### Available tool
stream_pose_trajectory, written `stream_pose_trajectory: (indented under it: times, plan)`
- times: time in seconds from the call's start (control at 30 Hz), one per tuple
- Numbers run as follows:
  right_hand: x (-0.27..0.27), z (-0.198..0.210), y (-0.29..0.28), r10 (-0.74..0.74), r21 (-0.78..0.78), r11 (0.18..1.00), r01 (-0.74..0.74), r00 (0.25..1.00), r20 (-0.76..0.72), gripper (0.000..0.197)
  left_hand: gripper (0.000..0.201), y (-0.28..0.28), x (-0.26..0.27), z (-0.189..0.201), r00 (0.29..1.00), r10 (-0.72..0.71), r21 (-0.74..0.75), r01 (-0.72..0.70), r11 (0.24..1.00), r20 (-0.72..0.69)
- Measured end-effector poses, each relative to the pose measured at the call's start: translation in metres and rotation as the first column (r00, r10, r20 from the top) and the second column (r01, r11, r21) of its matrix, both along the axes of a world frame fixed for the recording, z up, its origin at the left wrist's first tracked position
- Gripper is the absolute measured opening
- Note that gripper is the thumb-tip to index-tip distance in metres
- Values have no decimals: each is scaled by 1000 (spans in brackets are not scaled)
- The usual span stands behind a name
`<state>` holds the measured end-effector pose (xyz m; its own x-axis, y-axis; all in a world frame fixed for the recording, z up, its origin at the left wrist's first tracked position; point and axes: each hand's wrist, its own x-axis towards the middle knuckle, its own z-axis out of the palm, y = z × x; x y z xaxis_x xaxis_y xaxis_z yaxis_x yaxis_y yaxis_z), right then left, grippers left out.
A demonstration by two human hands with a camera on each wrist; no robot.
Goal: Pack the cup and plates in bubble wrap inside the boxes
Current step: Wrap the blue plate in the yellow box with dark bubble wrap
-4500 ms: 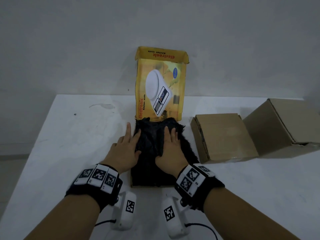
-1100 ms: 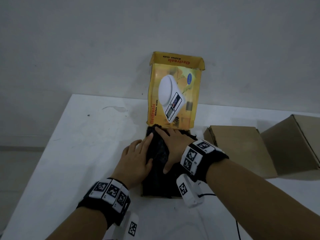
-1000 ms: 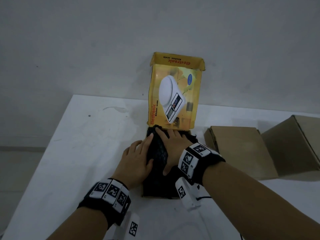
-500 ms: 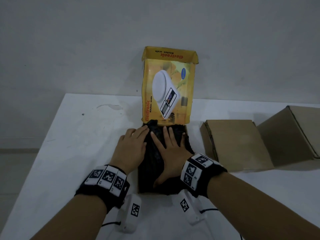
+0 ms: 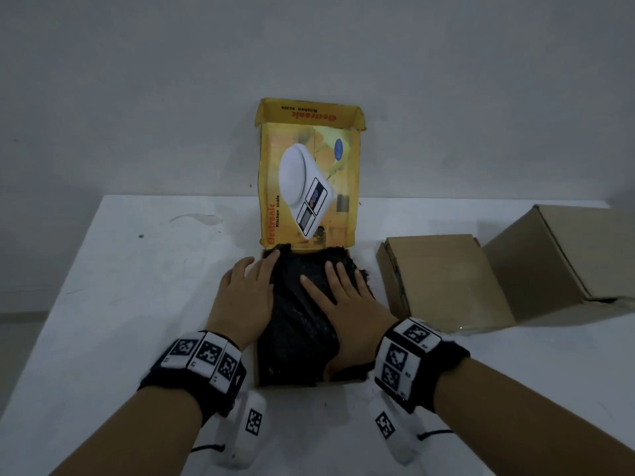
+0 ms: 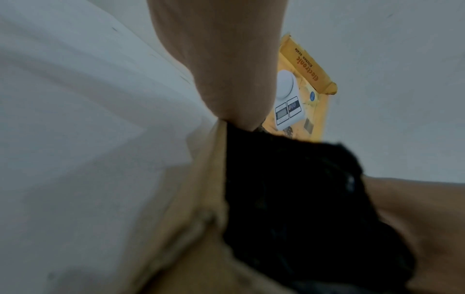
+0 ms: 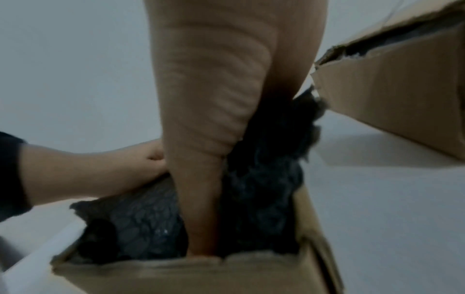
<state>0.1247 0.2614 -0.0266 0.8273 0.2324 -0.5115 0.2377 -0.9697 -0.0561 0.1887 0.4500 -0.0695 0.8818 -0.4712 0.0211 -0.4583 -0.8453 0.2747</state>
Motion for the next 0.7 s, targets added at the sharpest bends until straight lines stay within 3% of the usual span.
stream_pose_trajectory:
  times: [0.1, 0.2, 0.27, 0.33, 0.4, 0.6, 0.7]
  plan:
    - [-9, 9, 1, -104, 181, 977, 114, 993, -63, 123, 61, -1, -1, -1, 1000, 10, -12, -10, 1000, -6]
    - [-9, 21, 1, -243, 366, 889, 274, 961, -129, 104, 63, 0, -2, -4, 1000, 15, -24, -15, 1000, -13]
    - [-6, 22, -4, -385, 433, 822, 369, 921, -54, 95, 64, 0, -1, -6, 1000, 20, -22, -20, 1000, -14]
    - [-8, 20, -10, -519, 436, 797, 418, 844, 139, 79, 64, -1, -2, -6, 1000, 24, -22, -25, 999, -20]
    - [-10, 17, -12, -563, 337, 816, 470, 777, 281, 59, 64, -1, -2, -5, 999, 22, -21, -23, 1000, -24]
    - [-8, 12, -10, -664, 333, 742, 582, 704, 251, 33, 64, -1, -3, -4, 999, 21, -21, -22, 1000, -23]
    - [-7, 13, -7, -684, 487, 711, 507, 658, 314, 13, 66, -1, -3, -3, 999, 10, -24, -11, 1000, -30]
